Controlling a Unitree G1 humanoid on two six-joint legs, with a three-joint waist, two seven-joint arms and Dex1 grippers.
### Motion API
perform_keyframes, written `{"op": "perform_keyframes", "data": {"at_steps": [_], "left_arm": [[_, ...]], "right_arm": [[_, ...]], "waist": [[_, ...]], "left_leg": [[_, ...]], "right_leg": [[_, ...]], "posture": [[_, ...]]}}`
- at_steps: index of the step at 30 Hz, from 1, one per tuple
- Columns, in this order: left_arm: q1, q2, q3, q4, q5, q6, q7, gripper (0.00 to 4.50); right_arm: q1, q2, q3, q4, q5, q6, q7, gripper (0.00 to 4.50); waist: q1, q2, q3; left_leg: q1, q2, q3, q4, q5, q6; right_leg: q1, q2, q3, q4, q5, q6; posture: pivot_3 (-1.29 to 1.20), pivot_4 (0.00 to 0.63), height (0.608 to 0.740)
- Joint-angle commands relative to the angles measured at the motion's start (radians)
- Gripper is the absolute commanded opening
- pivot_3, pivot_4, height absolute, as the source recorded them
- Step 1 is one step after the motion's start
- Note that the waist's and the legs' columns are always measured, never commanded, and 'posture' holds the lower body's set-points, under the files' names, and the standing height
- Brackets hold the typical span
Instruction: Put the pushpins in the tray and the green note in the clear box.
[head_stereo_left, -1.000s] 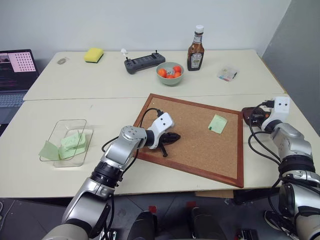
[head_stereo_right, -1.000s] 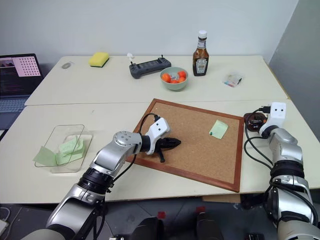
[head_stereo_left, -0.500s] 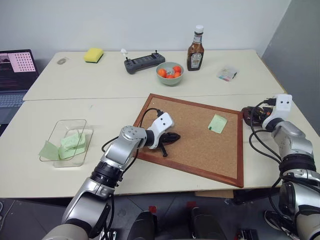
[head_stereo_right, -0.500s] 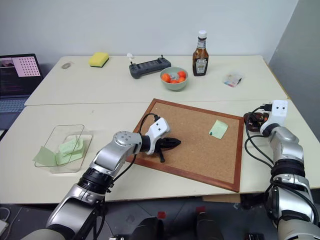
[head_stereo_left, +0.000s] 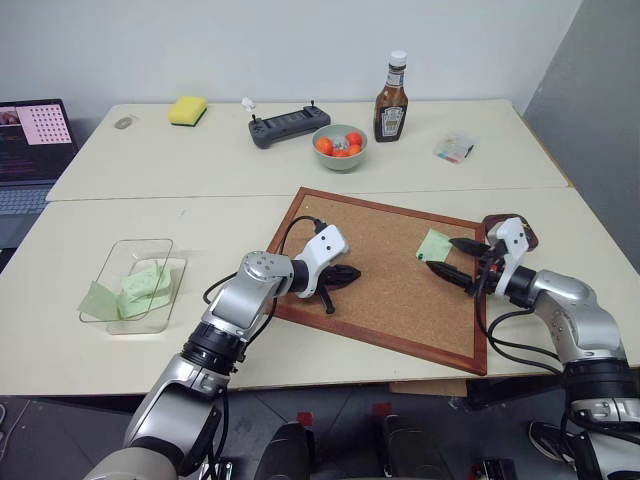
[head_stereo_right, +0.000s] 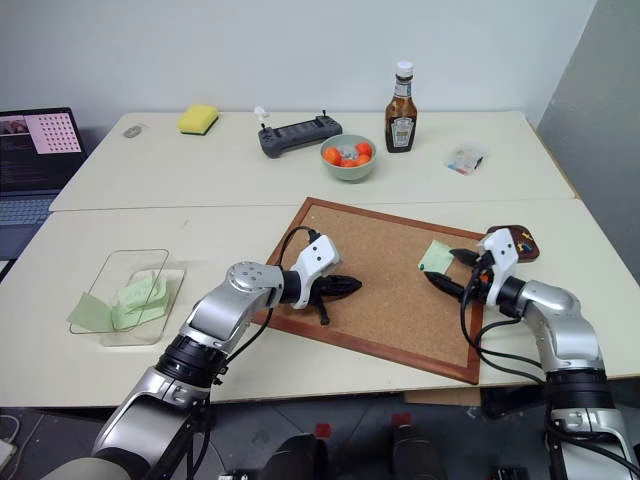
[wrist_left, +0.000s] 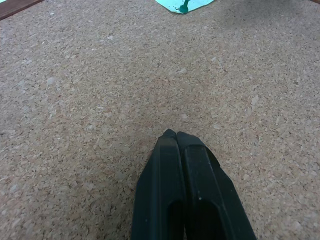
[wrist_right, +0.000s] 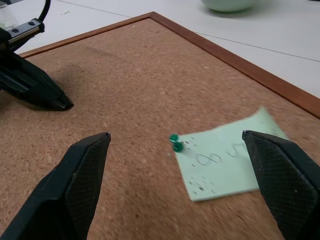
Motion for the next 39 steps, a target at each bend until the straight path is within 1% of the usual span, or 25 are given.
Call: {"op": "perform_keyframes", "data": {"at_steps": [1, 8, 9, 10, 14, 15, 18, 19, 20, 22, 24, 27, 29, 39], "left_arm": [[0.010, 0.003, -0.019, -0.003, 0.013, 0.004, -0.006, 0.00], [0.006, 0.002, -0.015, -0.001, 0.013, 0.004, -0.003, 0.00], [0.009, 0.004, -0.014, -0.005, 0.012, 0.006, -0.003, 0.00], [0.012, 0.006, -0.013, -0.008, 0.011, 0.007, -0.003, 0.00], [0.019, 0.009, -0.012, -0.016, 0.007, 0.012, -0.005, 0.00], [0.018, 0.007, -0.011, -0.015, 0.007, 0.013, -0.005, 0.00], [0.012, 0.003, -0.010, -0.012, 0.006, 0.013, -0.004, 0.00], [0.010, 0.003, -0.010, -0.010, 0.006, 0.013, -0.004, 0.00], [0.010, 0.002, -0.010, -0.010, 0.006, 0.012, -0.004, 0.00], [0.009, 0.002, -0.011, -0.009, 0.006, 0.012, -0.005, 0.00], [0.007, 0.001, -0.011, -0.008, 0.006, 0.012, -0.005, 0.00], [0.006, 0.001, -0.011, -0.007, 0.007, 0.013, -0.005, 0.00], [0.006, 0.001, -0.010, -0.007, 0.006, 0.014, -0.005, 0.00], [0.004, 0.001, -0.008, -0.001, 0.006, 0.012, -0.004, 0.00]], "right_arm": [[-0.044, 0.022, 0.012, 0.020, -0.025, -0.038, -0.013, 4.48], [-0.077, 0.031, 0.030, 0.098, -0.073, -0.090, -0.016, 4.48], [-0.080, 0.031, 0.028, 0.105, -0.075, -0.094, -0.016, 4.11], [-0.081, 0.030, 0.026, 0.109, -0.076, -0.097, -0.014, 4.07], [-0.081, 0.026, 0.028, 0.114, -0.078, -0.108, -0.006, 3.21], [-0.081, 0.026, 0.029, 0.115, -0.079, -0.110, -0.006, 2.87], [-0.087, 0.031, 0.031, 0.119, -0.083, -0.115, -0.013, 2.31], [-0.089, 0.033, 0.032, 0.121, -0.084, -0.116, -0.016, 2.03], [-0.090, 0.034, 0.033, 0.122, -0.085, -0.116, -0.018, 1.94], [-0.093, 0.037, 0.033, 0.124, -0.087, -0.118, -0.020, 1.45], [-0.097, 0.039, 0.034, 0.130, -0.089, -0.120, -0.022, 1.12], [-0.104, 0.045, 0.034, 0.139, -0.091, -0.126, -0.027, 0.41], [-0.106, 0.049, 0.035, 0.144, -0.094, -0.129, -0.027, 0.08], [-0.115, 0.052, 0.024, 0.154, -0.103, -0.139, -0.027, 0.08]], "waist": [[0.002, 0.000, 0.000], [0.002, 0.000, 0.000], [0.002, 0.000, 0.000], [0.002, 0.000, 0.000], [0.002, 0.000, 0.000], [0.002, 0.000, 0.000], [0.002, 0.000, 0.000], [0.002, 0.000, 0.000], [0.002, 0.000, 0.000], [0.001, 0.000, 0.000], [0.001, 0.000, 0.000], [0.002, 0.000, 0.000], [0.001, 0.000, 0.000], [0.001, 0.000, 0.000]], "left_leg": [[0.000, 0.000, 0.000, 0.000, 0.000, 0.000], [0.000, 0.000, 0.000, 0.000, 0.000, 0.000], [0.000, 0.000, 0.000, 0.000, 0.000, 0.000], [0.000, 0.000, 0.000, 0.000, 0.000, 0.000], [0.000, 0.000, 0.000, 0.000, 0.000, 0.000], [0.000, 0.000, 0.000, 0.000, 0.000, 0.000], [0.000, 0.000, 0.000, 0.000, 0.000, 0.000], [0.000, 0.000, 0.000, 0.000, 0.000, 0.000], [0.000, 0.000, 0.000, 0.000, 0.000, 0.000], [0.000, 0.000, 0.000, 0.000, 0.000, 0.000], [0.000, 0.000, 0.000, 0.000, 0.000, 0.000], [0.000, 0.000, 0.000, 0.000, 0.000, 0.000], [0.000, 0.000, 0.000, 0.000, 0.000, 0.000], [0.000, 0.000, 0.000, 0.000, 0.000, 0.000]], "right_leg": [[0.000, 0.000, 0.000, 0.000, 0.000, 0.000], [0.000, 0.000, -0.001, 0.000, 0.000, 0.000], [0.000, 0.000, -0.001, 0.000, 0.000, 0.000], [0.000, 0.000, -0.001, 0.000, 0.000, 0.000], [0.000, 0.000, 0.000, 0.000, 0.000, 0.000], [0.000, 0.000, 0.000, 0.000, 0.000, 0.000], [0.000, 0.000, 0.000, 0.000, 0.000, 0.000], [0.000, 0.000, 0.000, 0.000, 0.000, 0.000], [0.000, 0.000, 0.000, 0.000, 0.000, 0.000], [0.000, 0.000, 0.000, 0.000, 0.000, 0.000], [0.000, 0.000, 0.000, 0.000, 0.000, 0.000], [0.000, 0.000, 0.000, 0.000, 0.000, 0.000], [0.000, 0.000, 0.000, 0.000, 0.000, 0.000], [0.000, 0.000, 0.000, 0.000, 0.000, 0.000]], "posture": [[0.00, 0.150, 0.740], [0.00, 0.150, 0.740], [0.00, 0.150, 0.740], [0.00, 0.150, 0.740], [0.00, 0.150, 0.740], [0.00, 0.150, 0.740], [0.00, 0.150, 0.740], [0.00, 0.150, 0.740], [0.00, 0.150, 0.740], [0.00, 0.150, 0.740], [0.00, 0.150, 0.740], [0.00, 0.150, 0.740], [0.00, 0.150, 0.740], [0.00, 0.150, 0.740]]}}
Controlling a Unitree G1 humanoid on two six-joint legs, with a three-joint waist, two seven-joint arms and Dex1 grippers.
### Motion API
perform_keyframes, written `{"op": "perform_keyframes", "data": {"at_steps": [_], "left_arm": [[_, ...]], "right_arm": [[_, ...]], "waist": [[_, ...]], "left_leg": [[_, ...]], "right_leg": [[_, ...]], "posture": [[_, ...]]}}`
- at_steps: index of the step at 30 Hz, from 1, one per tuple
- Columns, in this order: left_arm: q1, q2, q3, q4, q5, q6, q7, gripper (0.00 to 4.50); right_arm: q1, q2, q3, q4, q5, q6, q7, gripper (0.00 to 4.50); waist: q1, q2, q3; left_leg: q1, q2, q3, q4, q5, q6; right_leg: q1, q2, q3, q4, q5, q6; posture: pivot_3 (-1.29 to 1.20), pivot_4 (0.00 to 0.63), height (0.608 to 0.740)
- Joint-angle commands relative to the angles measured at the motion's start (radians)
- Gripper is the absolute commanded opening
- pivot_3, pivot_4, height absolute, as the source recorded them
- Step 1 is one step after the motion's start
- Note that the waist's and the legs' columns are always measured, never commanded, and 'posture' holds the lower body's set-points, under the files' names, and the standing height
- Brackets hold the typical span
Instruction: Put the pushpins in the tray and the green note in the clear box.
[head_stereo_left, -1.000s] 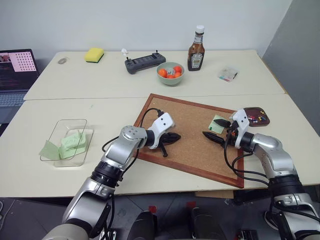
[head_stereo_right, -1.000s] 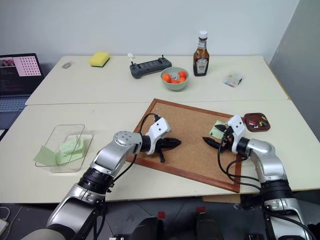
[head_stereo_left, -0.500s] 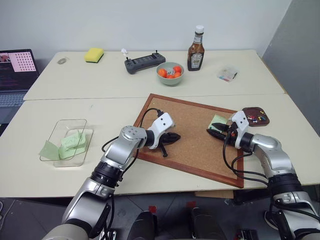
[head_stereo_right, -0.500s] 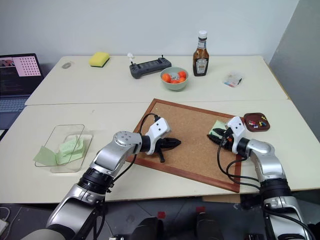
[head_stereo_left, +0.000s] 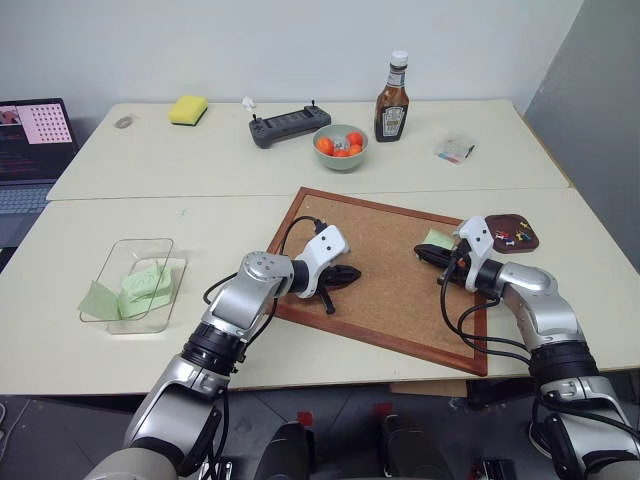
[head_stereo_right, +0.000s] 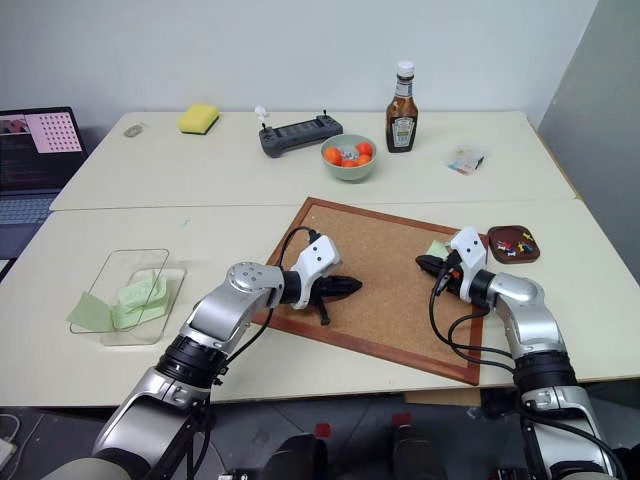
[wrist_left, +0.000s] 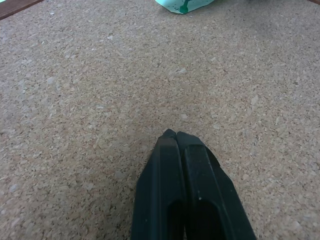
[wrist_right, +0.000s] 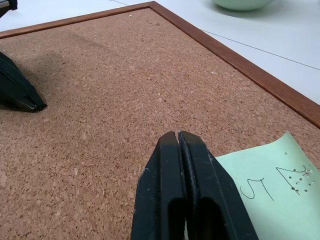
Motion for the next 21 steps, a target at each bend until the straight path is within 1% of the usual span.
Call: {"op": "perform_keyframes", "data": {"at_steps": [1, 4, 5, 6, 7, 9, 10, 13, 21], "left_arm": [[0.003, 0.002, -0.008, 0.002, 0.007, 0.009, -0.004, 0.00], [0.005, 0.003, -0.008, 0.001, 0.007, 0.009, -0.003, 0.00], [0.004, 0.003, -0.008, 0.003, 0.007, 0.008, -0.003, 0.00], [0.003, 0.003, -0.008, 0.004, 0.008, 0.007, -0.003, 0.00], [0.003, 0.003, -0.008, 0.005, 0.008, 0.006, -0.003, 0.00], [0.003, 0.002, -0.009, 0.005, 0.008, 0.006, -0.003, 0.00], [0.003, 0.002, -0.009, 0.004, 0.008, 0.007, -0.003, 0.00], [0.002, 0.003, -0.009, 0.003, 0.007, 0.007, -0.004, 0.00], [0.006, 0.005, -0.009, -0.002, 0.007, 0.009, -0.006, 0.00]], "right_arm": [[-0.020, 0.000, -0.021, -0.004, 0.008, -0.014, -0.006, 0.08], [-0.016, 0.000, -0.032, -0.017, 0.025, -0.006, 0.000, 0.08], [-0.016, -0.002, -0.032, -0.016, 0.022, -0.012, -0.001, 0.25], [-0.016, -0.002, -0.033, -0.014, 0.023, -0.013, 0.000, 0.25], [-0.015, -0.003, -0.033, -0.012, 0.023, -0.013, 0.002, 0.45], [-0.013, -0.003, -0.033, -0.011, 0.021, -0.018, 0.000, 0.66], [-0.012, -0.003, -0.032, -0.012, 0.018, -0.022, -0.002, 0.94], [-0.009, -0.007, -0.021, -0.016, 0.009, -0.024, 0.006, 1.31], [-0.009, -0.014, 0.011, 0.004, -0.039, -0.045, 0.003, 1.31]], "waist": [[0.000, 0.000, 0.000], [0.000, 0.000, 0.000], [0.000, 0.000, 0.000], [0.000, 0.000, 0.000], [0.000, 0.000, 0.000], [0.000, 0.000, 0.000], [0.000, 0.000, 0.000], [0.000, 0.000, 0.000], [0.000, 0.000, 0.000]], "left_leg": [[0.000, 0.000, 0.000, 0.000, 0.000, 0.000], [0.000, 0.000, 0.000, 0.000, 0.000, 0.000], [0.000, 0.000, 0.000, 0.000, 0.000, 0.000], [0.000, 0.000, 0.000, 0.000, 0.000, 0.000], [0.000, 0.000, 0.000, 0.000, 0.000, 0.000], [0.000, 0.000, 0.000, 0.000, 0.000, 0.000], [0.000, 0.000, 0.000, 0.000, 0.000, 0.000], [0.000, 0.000, 0.000, 0.000, 0.000, 0.000], [0.000, 0.000, 0.000, 0.000, 0.000, 0.000]], "right_leg": [[0.000, 0.000, 0.000, 0.000, 0.000, 0.000], [0.000, 0.000, 0.000, 0.000, 0.000, 0.000], [0.000, 0.000, 0.000, 0.000, 0.000, 0.000], [0.000, 0.000, 0.000, 0.000, 0.000, 0.000], [0.000, 0.000, 0.000, 0.000, 0.000, 0.000], [0.000, 0.000, 0.000, 0.000, 0.000, 0.000], [0.000, 0.000, 0.000, 0.000, 0.000, 0.000], [0.000, 0.000, 0.000, 0.000, 0.000, 0.000], [0.000, 0.000, 0.000, 0.000, 0.000, 0.000]], "posture": [[0.00, 0.150, 0.740], [0.00, 0.150, 0.740], [0.00, 0.150, 0.740], [0.00, 0.150, 0.740], [0.00, 0.150, 0.740], [0.00, 0.150, 0.740], [0.00, 0.150, 0.740], [0.00, 0.150, 0.740], [0.00, 0.150, 0.740]]}}
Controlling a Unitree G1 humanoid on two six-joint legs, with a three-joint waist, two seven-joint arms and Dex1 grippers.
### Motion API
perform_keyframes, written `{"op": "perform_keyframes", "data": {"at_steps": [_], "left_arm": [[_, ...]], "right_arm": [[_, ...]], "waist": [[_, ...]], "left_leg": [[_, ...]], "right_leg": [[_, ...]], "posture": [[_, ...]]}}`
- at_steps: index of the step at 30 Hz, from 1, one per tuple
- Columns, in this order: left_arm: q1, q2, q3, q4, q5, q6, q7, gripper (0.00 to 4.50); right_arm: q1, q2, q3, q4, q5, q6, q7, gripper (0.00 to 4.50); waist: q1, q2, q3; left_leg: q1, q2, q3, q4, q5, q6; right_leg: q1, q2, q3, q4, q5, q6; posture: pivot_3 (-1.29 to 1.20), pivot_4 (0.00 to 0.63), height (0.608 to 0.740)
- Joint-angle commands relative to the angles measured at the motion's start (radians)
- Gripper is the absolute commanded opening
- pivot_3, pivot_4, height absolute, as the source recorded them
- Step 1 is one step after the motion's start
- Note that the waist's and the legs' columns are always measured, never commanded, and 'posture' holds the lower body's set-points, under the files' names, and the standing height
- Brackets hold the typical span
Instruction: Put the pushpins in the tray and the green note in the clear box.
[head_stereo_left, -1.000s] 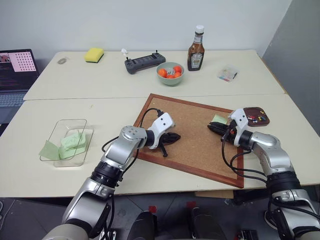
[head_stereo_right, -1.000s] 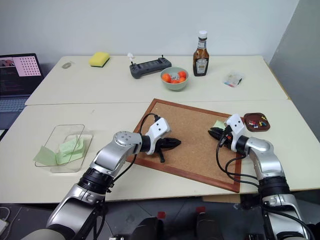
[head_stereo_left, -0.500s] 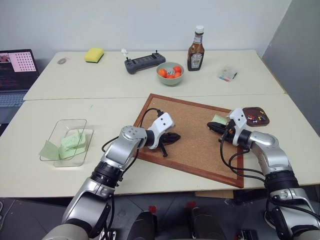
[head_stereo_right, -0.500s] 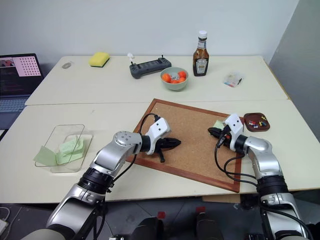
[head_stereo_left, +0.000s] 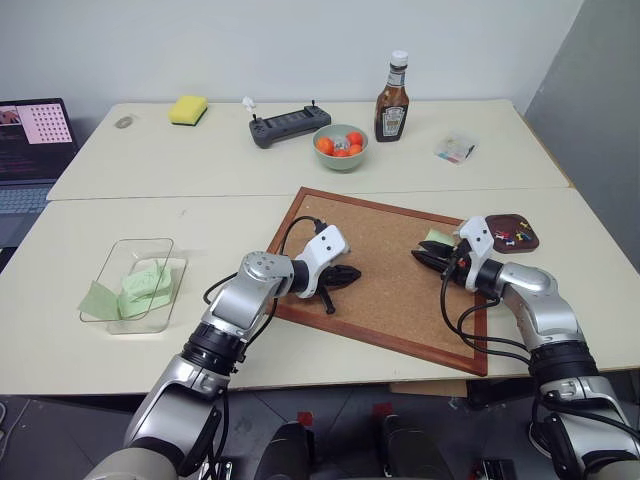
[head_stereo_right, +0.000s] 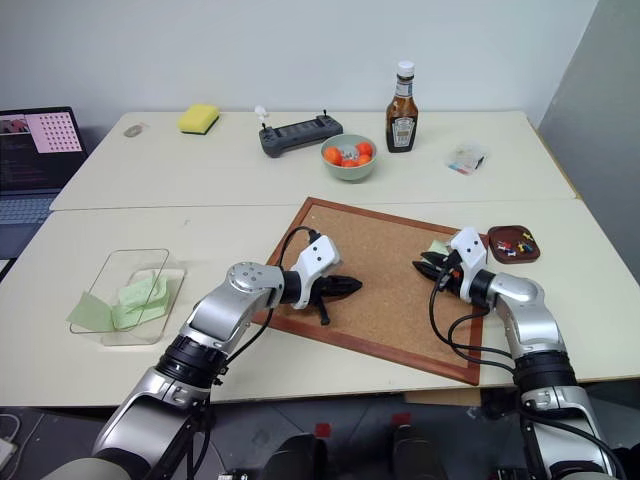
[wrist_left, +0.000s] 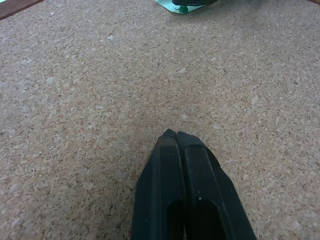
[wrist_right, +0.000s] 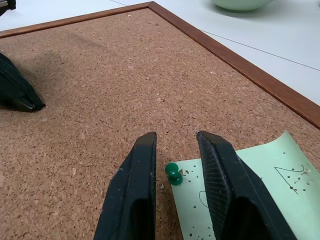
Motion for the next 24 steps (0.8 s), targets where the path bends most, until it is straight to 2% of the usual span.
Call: {"op": "perform_keyframes", "data": {"at_steps": [1, 3, 7, 11, 16, 24], "left_arm": [[0.006, 0.006, -0.009, -0.003, 0.007, 0.010, -0.005, 0.00], [0.008, 0.008, -0.008, -0.005, 0.007, 0.011, -0.005, 0.00], [0.009, 0.009, -0.009, -0.007, 0.008, 0.012, -0.005, 0.00], [0.007, 0.004, -0.012, -0.005, 0.008, 0.012, -0.004, 0.00], [0.003, 0.002, -0.013, -0.002, 0.008, 0.012, -0.006, 0.00], [0.005, 0.004, -0.013, -0.003, 0.010, 0.010, -0.007, 0.00]], "right_arm": [[-0.009, -0.013, 0.007, -0.005, -0.020, -0.030, 0.003, 1.31], [-0.010, -0.014, 0.001, -0.002, -0.017, -0.027, 0.007, 1.31], [-0.012, -0.013, -0.006, -0.004, -0.007, -0.019, 0.012, 0.53], [-0.012, -0.009, -0.012, -0.014, 0.004, -0.009, 0.012, 0.00], [-0.009, -0.009, -0.016, -0.021, 0.008, -0.004, 0.012, 0.00], [-0.022, -0.024, -0.072, -0.132, 0.104, 0.073, 0.034, 0.00]], "waist": [[0.000, 0.000, 0.000], [0.000, 0.000, 0.000], [0.000, 0.000, 0.000], [0.000, 0.000, 0.000], [0.000, 0.000, 0.000], [0.000, 0.000, 0.000]], "left_leg": [[0.000, 0.000, 0.000, 0.000, 0.000, 0.000], [0.000, 0.000, 0.000, 0.000, 0.000, 0.000], [0.000, 0.000, 0.000, 0.000, 0.000, 0.000], [0.000, 0.000, 0.000, 0.000, 0.000, 0.000], [0.000, 0.000, 0.000, 0.000, 0.000, 0.000], [0.000, 0.000, 0.000, 0.000, 0.000, 0.000]], "right_leg": [[0.000, 0.000, 0.000, 0.000, 0.000, 0.000], [0.000, 0.000, 0.000, 0.000, 0.000, 0.000], [0.000, 0.000, 0.000, 0.000, 0.000, 0.000], [0.000, 0.000, 0.000, 0.000, 0.000, 0.000], [0.000, 0.000, 0.000, 0.000, 0.000, 0.000], [0.000, 0.000, 0.000, 0.000, 0.000, 0.000]], "posture": [[0.00, 0.150, 0.740], [0.00, 0.150, 0.740], [0.00, 0.150, 0.740], [0.00, 0.150, 0.740], [0.00, 0.150, 0.740], [0.00, 0.150, 0.740]]}}
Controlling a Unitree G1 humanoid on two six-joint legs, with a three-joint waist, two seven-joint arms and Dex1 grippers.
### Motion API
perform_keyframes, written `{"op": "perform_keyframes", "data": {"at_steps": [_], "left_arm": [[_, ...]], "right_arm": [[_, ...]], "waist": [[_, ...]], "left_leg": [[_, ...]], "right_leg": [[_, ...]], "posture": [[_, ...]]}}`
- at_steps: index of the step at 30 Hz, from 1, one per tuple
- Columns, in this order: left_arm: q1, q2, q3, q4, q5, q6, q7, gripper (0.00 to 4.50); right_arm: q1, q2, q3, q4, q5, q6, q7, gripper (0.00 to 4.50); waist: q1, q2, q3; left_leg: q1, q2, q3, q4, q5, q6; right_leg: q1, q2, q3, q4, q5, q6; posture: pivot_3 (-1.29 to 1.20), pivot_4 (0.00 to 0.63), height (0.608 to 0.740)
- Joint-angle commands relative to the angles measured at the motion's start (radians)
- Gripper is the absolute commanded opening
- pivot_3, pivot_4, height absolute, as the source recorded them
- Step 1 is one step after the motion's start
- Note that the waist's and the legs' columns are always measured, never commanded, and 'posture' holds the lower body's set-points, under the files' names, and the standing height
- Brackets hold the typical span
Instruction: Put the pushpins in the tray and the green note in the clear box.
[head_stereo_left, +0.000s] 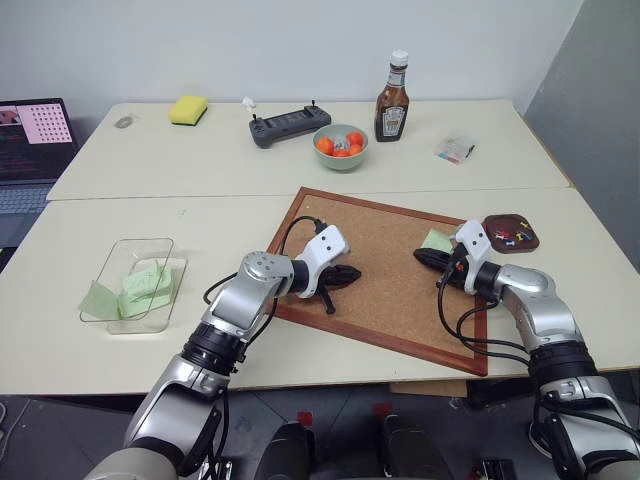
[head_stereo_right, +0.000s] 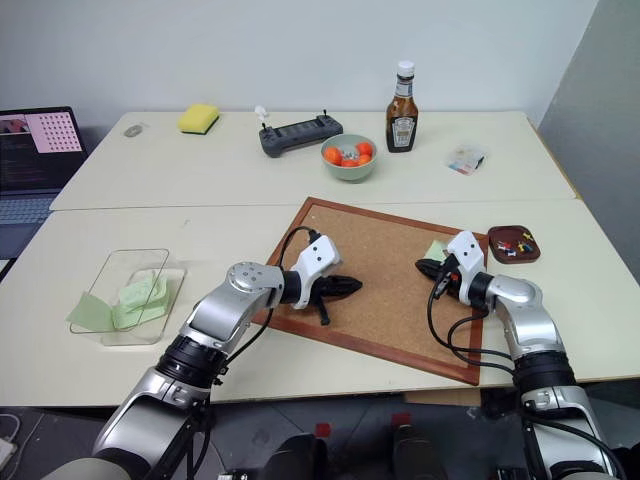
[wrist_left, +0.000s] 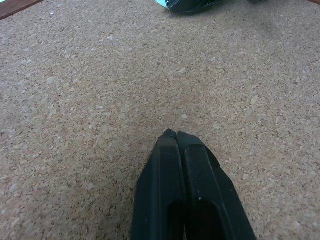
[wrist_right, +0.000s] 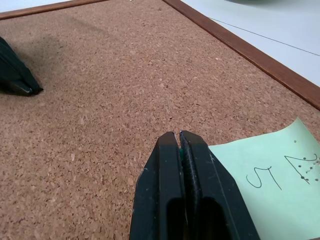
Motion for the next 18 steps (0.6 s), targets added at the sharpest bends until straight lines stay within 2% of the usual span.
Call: {"op": "perform_keyframes", "data": {"at_steps": [1, 12, 15, 17, 18], "left_arm": [[0.006, 0.004, -0.014, -0.003, 0.010, 0.010, -0.003, 0.00], [0.002, -0.012, -0.001, 0.001, -0.002, 0.006, 0.002, 0.00], [-0.005, -0.040, 0.075, -0.026, -0.086, 0.071, 0.002, 0.00], [-0.026, -0.061, 0.160, -0.036, -0.173, 0.154, 0.005, 0.40], [-0.037, -0.066, 0.199, -0.040, -0.212, 0.195, 0.007, 0.44]], "right_arm": [[-0.022, -0.026, -0.068, -0.145, 0.083, 0.033, 0.019, 0.00], [-0.008, -0.064, -0.053, -0.208, 0.071, 0.013, 0.032, 0.00], [0.001, -0.096, -0.020, -0.233, 0.029, -0.057, 0.069, 0.00], [0.007, -0.116, -0.003, -0.247, 0.012, -0.102, 0.095, 0.00], [0.008, -0.121, 0.000, -0.256, 0.012, -0.109, 0.102, 0.00]], "waist": [[0.000, 0.000, 0.000], [0.000, 0.000, 0.000], [0.001, 0.000, 0.000], [0.001, 0.000, 0.000], [0.001, 0.000, 0.000]], "left_leg": [[0.000, 0.000, 0.000, 0.000, 0.000, 0.000], [0.000, 0.000, 0.000, 0.000, 0.000, 0.000], [0.000, 0.000, 0.000, 0.000, 0.000, 0.000], [-0.001, 0.000, 0.000, 0.000, 0.000, 0.000], [-0.001, 0.000, 0.000, 0.000, 0.000, 0.000]], "right_leg": [[0.000, 0.000, 0.000, 0.000, 0.000, 0.000], [0.000, 0.000, 0.000, 0.000, 0.000, 0.000], [0.000, 0.000, 0.000, 0.000, 0.000, 0.000], [-0.001, 0.000, 0.000, 0.000, 0.000, 0.000], [-0.001, 0.000, 0.000, 0.000, 0.000, 0.000]], "posture": [[0.00, 0.150, 0.740], [0.00, 0.150, 0.740], [0.00, 0.150, 0.740], [0.00, 0.150, 0.740], [0.00, 0.150, 0.740]]}}
